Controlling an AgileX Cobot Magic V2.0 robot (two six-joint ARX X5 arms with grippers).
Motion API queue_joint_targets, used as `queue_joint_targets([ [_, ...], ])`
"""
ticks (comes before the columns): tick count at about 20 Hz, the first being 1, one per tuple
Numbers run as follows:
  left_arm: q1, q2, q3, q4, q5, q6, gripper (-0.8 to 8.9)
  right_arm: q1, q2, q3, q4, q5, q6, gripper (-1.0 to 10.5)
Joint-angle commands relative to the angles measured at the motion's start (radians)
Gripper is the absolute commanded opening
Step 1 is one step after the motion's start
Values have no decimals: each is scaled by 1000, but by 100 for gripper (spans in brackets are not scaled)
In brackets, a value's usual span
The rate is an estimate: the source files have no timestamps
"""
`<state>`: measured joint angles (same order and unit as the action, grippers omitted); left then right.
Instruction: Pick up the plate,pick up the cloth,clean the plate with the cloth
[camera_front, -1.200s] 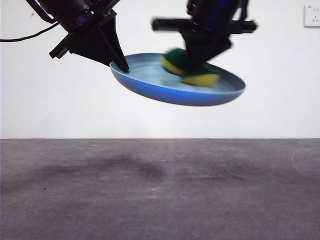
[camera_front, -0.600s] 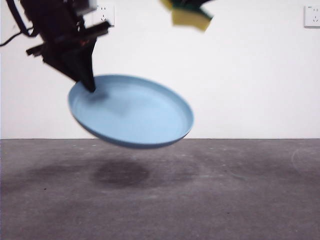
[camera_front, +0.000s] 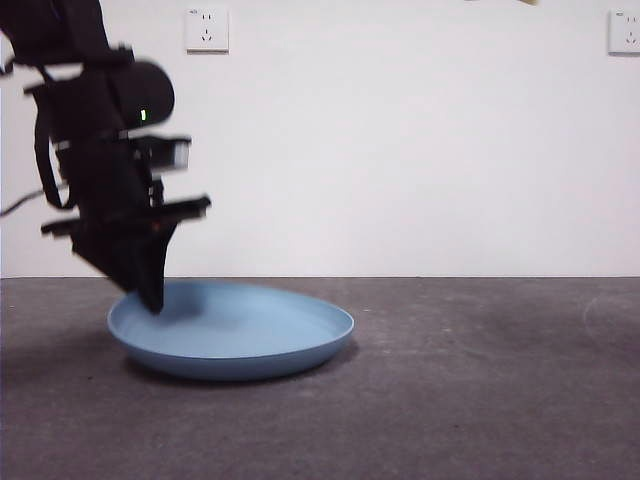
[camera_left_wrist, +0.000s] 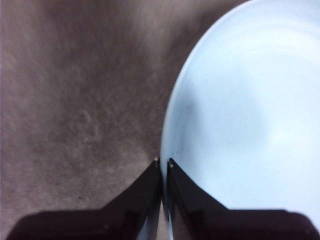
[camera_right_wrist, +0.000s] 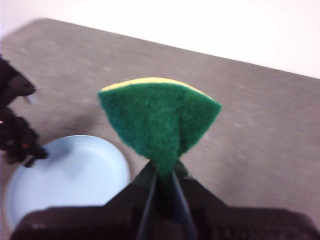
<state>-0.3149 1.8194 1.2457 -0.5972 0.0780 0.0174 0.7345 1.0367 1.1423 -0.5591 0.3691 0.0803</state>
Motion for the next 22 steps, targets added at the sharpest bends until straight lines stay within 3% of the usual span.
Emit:
queue_joint_targets([
  [1,3,50,-2,-6,-32,13,13,0,1,-9,-27,34,-7,-16],
  [6,3,48,-1,10,-24,14,374,-2,15,-9,-34,33,-6,-16],
  [12,0,-15,1,-3,-16,9,382,-3,93,-9,-7,30,8,-16],
  [16,-13,-112,1,-17,66,9,382,-29,196,-9,5,15,8,-16],
  [18,-14,-175,1,-29,109,9,381,-45,254,-9,5,-16,9,-16],
  [22,-19,-327,1,-61,140,5,381,-120,393,-9,5,-157,34,-16],
])
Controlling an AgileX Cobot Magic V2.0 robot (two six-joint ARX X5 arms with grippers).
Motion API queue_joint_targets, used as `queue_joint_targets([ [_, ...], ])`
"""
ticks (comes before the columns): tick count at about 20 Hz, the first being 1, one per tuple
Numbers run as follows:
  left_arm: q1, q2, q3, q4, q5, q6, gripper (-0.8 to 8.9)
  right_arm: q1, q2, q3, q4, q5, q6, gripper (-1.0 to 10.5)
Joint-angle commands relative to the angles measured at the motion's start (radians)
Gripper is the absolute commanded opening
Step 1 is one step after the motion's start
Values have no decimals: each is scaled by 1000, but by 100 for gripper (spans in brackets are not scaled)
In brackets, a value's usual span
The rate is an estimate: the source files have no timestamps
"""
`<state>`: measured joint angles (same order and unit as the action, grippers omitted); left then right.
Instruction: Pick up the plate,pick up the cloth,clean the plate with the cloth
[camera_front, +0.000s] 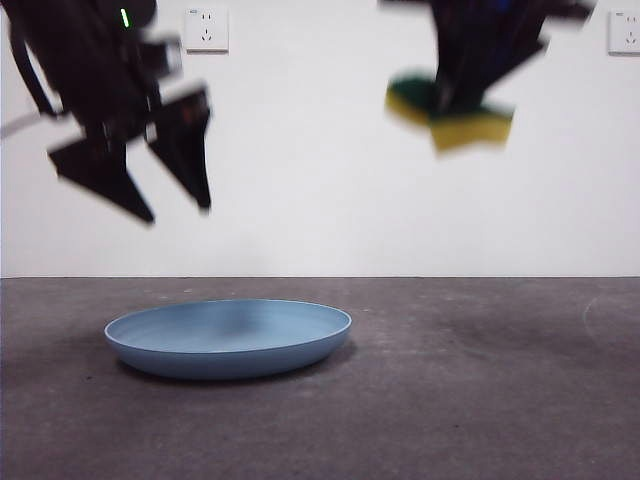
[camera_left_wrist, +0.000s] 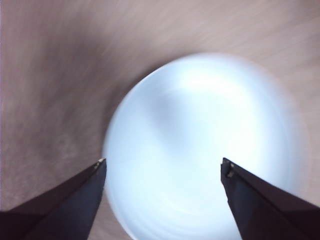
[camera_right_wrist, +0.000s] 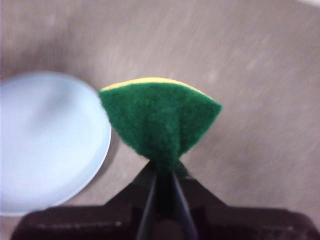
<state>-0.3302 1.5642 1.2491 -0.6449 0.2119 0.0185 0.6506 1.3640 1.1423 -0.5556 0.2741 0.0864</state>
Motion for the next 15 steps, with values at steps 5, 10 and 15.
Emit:
queue_joint_targets([
  [5,-4,-354,-3,-74,6,3,377,-150,290,-9,8,-213,48,-16],
  [10,-4,-527,-3,-125,6,3,377,-200,382,-9,-8,-301,55,11],
  [15,-4,-546,-3,-174,3,4,377,-204,383,-9,-34,-299,55,353],
])
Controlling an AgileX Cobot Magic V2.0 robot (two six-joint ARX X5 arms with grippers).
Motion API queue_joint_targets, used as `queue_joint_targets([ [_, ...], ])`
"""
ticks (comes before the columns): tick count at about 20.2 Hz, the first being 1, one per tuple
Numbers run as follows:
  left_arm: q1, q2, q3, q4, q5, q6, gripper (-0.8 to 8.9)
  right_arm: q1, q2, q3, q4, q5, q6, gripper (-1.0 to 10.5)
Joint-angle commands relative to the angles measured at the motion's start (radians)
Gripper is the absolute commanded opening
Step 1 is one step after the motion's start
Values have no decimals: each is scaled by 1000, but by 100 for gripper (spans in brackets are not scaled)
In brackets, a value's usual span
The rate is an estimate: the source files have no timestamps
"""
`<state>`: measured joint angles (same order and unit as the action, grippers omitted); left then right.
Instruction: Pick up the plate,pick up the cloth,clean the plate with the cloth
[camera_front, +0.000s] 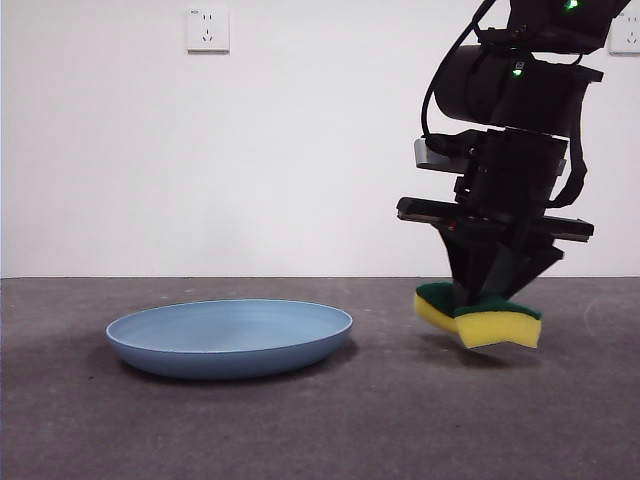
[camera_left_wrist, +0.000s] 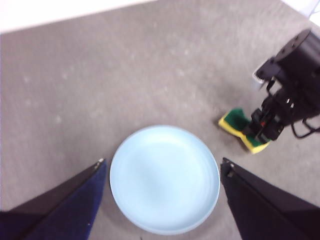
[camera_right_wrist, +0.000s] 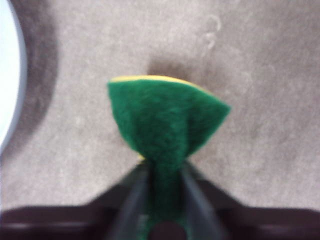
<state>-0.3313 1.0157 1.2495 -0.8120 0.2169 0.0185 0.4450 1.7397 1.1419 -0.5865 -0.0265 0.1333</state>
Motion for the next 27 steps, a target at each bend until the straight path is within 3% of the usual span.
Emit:
queue_joint_targets([
  [1,-3,3,-3,-10,-2,4,377,1,8,-9,-5,1,8,384],
  [8,-3,3,-3,-28,-4,5,377,1,-3,-7,-6,6,8,382],
  [14,-3,3,-3,-28,-5,5,376,1,-162,-5,-8,1,8,372],
  [16,-3,3,-3,-29,-5,5,370,1,-249,-5,-16,-1,8,226],
  [17,-3,3,-3,-30,-6,5,314,1,-290,-5,-22,-1,8,116],
  [18,-3,3,-3,-32,-5,11,192,1,-334,-5,-25,-1,7,20],
  [20,-3,3,-3,-21,-8,51,-18,1,-428,-5,-24,-1,6,-12],
  [27,-3,-40,-4,88,-58,57,-8,2,-687,-6,-22,6,-64,-12],
])
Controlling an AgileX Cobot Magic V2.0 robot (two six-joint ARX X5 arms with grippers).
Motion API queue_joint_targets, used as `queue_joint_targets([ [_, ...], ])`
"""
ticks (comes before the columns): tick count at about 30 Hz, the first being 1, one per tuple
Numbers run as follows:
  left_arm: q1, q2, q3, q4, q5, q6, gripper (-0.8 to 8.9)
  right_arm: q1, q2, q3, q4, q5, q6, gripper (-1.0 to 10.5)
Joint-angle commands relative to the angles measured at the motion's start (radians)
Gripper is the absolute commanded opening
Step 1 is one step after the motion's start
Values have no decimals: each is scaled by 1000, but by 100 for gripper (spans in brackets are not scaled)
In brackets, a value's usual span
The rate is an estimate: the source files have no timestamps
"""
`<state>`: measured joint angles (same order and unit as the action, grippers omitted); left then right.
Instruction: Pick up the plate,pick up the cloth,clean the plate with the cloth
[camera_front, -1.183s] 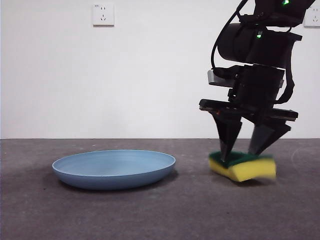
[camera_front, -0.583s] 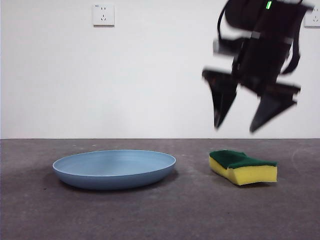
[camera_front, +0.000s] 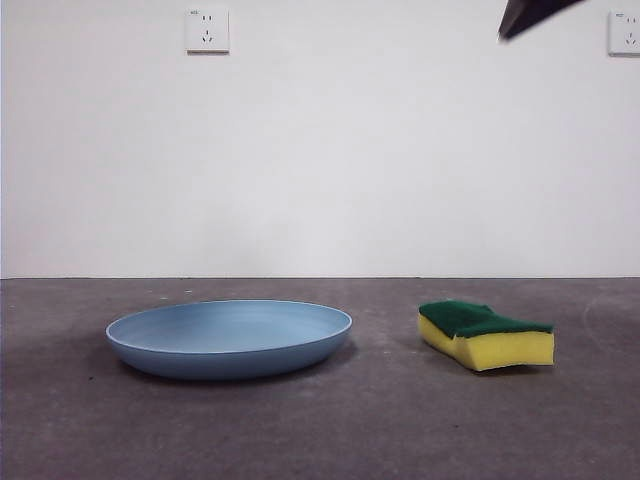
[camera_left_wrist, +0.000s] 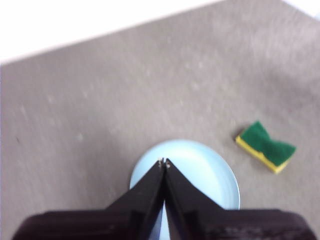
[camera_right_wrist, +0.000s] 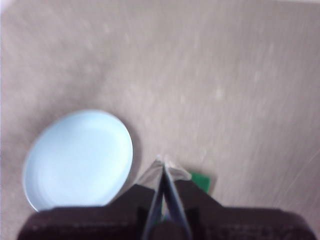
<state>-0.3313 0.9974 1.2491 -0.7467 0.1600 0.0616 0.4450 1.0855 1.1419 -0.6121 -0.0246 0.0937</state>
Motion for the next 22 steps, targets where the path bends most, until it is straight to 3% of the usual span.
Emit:
queue_joint_targets([
  [1,-3,-44,-7,39,-2,18,-8,3,-64,-8,4,5,-24,-12],
  [5,-3,-182,-91,112,-37,22,-8,4,-179,-33,8,71,-64,-12],
  [9,-3,-357,-322,201,-88,6,-8,11,-303,-155,72,79,-66,-12],
  [15,-3,-526,-566,340,-80,-55,-8,61,-424,-381,223,86,-8,-12],
  [22,-3,-574,-629,368,-80,-65,-6,92,-428,-481,234,171,4,-11],
])
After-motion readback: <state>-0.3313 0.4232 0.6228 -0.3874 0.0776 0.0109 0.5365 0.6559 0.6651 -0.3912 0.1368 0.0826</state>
